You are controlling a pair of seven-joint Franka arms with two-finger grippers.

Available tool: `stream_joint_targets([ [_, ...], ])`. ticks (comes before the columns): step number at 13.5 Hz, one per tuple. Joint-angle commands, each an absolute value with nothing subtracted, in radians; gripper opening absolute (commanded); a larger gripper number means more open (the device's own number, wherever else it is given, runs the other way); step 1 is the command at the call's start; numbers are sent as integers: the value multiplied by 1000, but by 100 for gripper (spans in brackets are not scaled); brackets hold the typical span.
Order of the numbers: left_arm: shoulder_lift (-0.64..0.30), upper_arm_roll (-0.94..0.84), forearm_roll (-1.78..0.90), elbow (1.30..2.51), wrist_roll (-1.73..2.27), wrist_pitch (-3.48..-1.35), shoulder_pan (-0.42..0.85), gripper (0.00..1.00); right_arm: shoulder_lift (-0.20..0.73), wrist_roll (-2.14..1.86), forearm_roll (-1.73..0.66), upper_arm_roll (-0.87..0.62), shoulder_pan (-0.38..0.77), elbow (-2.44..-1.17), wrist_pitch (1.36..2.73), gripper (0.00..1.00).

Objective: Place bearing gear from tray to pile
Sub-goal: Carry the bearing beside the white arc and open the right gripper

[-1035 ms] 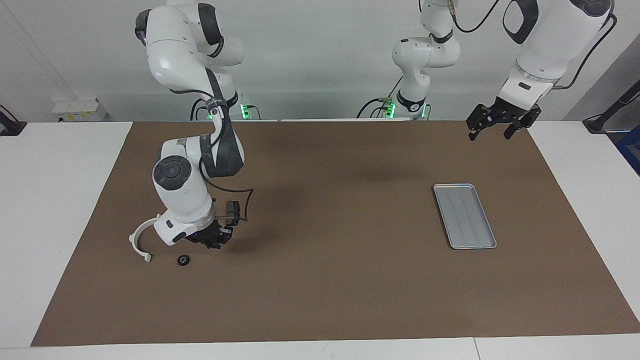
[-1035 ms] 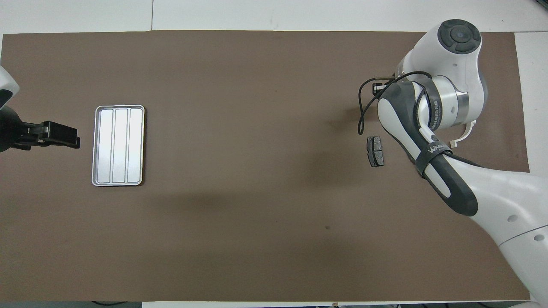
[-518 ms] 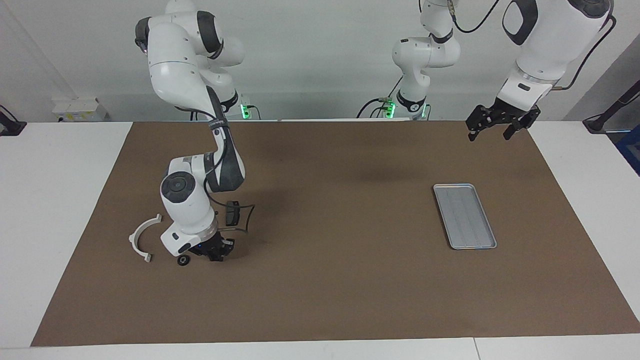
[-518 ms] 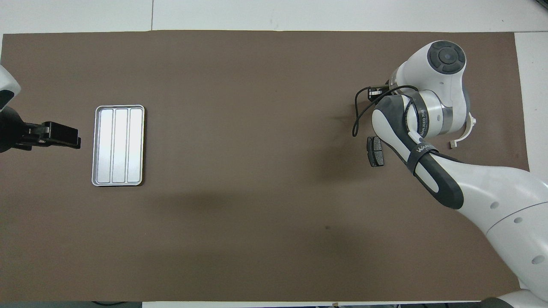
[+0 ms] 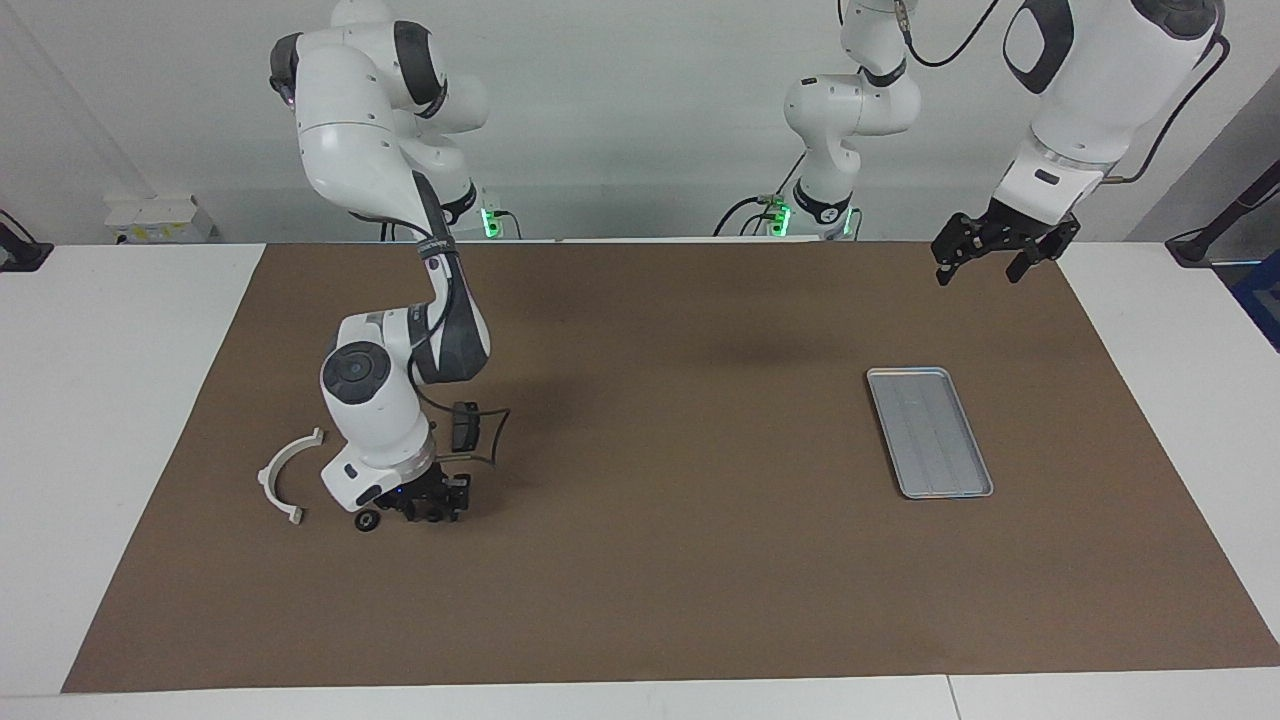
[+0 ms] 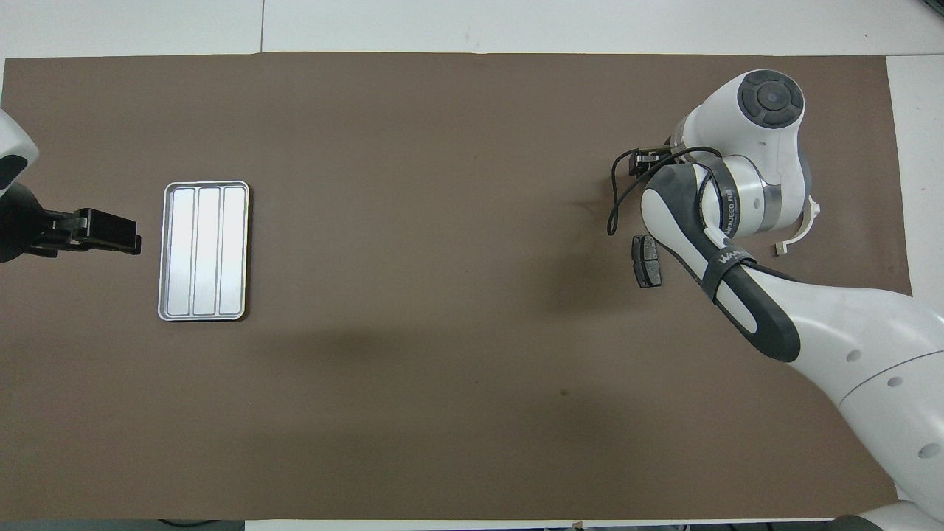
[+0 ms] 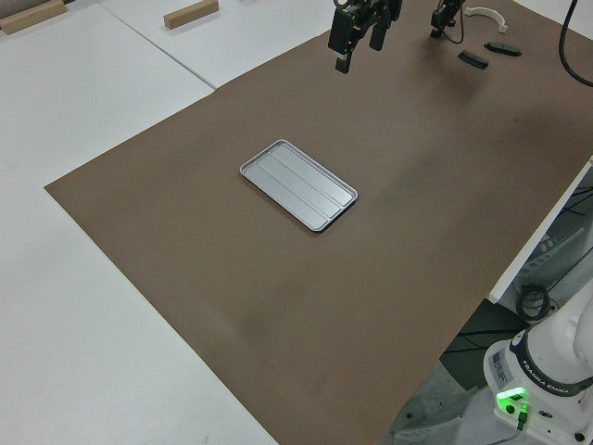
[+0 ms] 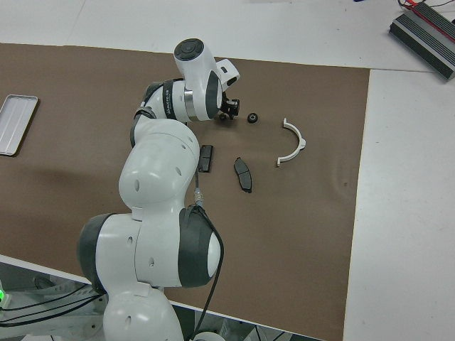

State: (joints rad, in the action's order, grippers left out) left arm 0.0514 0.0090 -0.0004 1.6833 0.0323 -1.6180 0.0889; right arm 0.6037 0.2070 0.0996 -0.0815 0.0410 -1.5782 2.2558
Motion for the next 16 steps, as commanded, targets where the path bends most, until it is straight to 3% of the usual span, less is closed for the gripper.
stream_joint_targets([
  [1,71,18,-15,1715,21,-1646,106,100,558,204,100,-95,23,-1603,2260,100],
  [8,71,18,-15,1717,21,-1651,106,100,416,199,89,-97,-9,-1598,2100,100],
  [16,71,18,-15,1721,21,-1652,104,100,-9,206,23,-104,2,-1605,1536,100],
])
